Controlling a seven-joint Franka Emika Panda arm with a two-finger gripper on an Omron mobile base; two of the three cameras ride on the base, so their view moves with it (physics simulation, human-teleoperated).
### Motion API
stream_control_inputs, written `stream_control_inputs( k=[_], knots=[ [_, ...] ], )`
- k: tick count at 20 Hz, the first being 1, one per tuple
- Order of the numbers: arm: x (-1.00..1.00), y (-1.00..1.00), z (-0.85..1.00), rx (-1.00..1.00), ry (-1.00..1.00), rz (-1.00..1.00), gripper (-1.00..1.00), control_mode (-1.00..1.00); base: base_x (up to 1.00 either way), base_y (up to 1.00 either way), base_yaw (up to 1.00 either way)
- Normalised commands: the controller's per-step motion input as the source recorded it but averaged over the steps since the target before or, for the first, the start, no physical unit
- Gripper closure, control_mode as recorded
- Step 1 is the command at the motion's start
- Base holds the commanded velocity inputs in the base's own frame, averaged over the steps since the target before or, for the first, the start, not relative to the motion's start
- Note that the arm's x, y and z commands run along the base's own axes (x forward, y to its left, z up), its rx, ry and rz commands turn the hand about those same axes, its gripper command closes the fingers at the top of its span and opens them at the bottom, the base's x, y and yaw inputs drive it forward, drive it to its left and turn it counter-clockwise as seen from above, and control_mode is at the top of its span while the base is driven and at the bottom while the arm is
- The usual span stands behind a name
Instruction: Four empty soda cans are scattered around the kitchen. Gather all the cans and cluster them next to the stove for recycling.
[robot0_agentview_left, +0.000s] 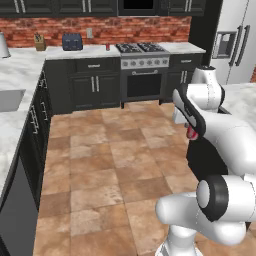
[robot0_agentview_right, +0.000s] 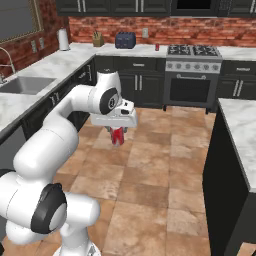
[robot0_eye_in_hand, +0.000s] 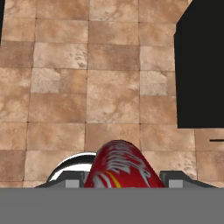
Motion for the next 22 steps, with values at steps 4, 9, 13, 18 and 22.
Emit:
stream_control_inputs(
  k=[4, 9, 13, 18, 22],
  knots=[
    [0.00, 0.00, 0.00, 0.00, 0.00, 0.00, 1.00, 1.00, 1.00, 0.16, 0.00],
    [0.00, 0.00, 0.00, 0.00, 0.00, 0.00, 1.00, 1.00, 1.00, 0.00, 0.00],
    [0.00, 0.00, 0.00, 0.00, 0.00, 0.00, 1.00, 1.00, 1.00, 0.00, 0.00],
    [0.00, 0.00, 0.00, 0.00, 0.00, 0.00, 1.00, 1.00, 1.00, 0.00, 0.00],
    [0.00, 0.00, 0.00, 0.00, 0.00, 0.00, 1.00, 1.00, 1.00, 0.00, 0.00]
  ],
)
